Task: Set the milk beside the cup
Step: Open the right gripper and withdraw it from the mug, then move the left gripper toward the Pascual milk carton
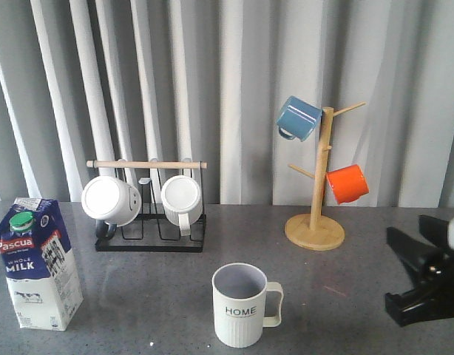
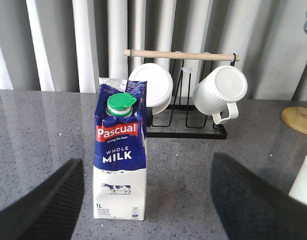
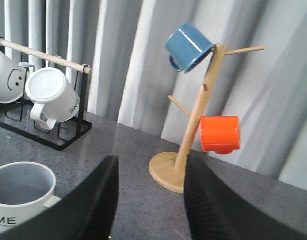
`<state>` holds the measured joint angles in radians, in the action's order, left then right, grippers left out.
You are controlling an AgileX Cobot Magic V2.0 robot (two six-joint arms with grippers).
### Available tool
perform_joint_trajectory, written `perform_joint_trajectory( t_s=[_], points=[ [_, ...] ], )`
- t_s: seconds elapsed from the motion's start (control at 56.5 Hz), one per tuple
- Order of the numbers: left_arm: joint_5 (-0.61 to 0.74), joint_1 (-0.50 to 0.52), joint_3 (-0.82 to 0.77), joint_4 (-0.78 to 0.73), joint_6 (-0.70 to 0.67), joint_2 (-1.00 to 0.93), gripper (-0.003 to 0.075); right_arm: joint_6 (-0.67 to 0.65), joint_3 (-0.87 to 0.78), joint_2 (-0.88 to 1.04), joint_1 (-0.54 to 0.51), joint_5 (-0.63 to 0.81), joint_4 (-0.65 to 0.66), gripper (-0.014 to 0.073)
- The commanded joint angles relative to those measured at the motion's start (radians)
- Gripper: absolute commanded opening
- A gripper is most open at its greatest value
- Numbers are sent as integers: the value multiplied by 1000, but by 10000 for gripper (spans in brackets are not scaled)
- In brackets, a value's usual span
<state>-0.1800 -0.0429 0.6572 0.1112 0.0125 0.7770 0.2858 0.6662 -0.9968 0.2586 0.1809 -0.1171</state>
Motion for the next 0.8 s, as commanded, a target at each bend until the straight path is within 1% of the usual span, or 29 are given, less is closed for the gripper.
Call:
perform_joint_trajectory(
  t_s=[0.0,0.035,0.071,0.088,0.106,0.248,0.442,0.779],
  points=[
    [76,-9,36,9,0,5,499,-32,21,96,-48,-7,17,182],
    [76,-9,36,9,0,5,499,-42,21,125,-58,-26,17,120],
    [76,-9,36,9,0,5,499,-50,21,158,-66,-47,17,39],
    [76,-9,36,9,0,5,499,-50,21,169,-66,-51,17,24],
    [76,-9,36,9,0,5,499,-51,21,185,-66,-64,17,-15],
    [76,-9,36,9,0,5,499,-51,21,256,-66,-116,25,-8],
    [76,-9,36,9,0,5,499,-52,21,307,-66,-126,17,-8],
    [76,-9,36,9,0,5,499,-52,21,307,-66,-132,16,-8]
  ],
)
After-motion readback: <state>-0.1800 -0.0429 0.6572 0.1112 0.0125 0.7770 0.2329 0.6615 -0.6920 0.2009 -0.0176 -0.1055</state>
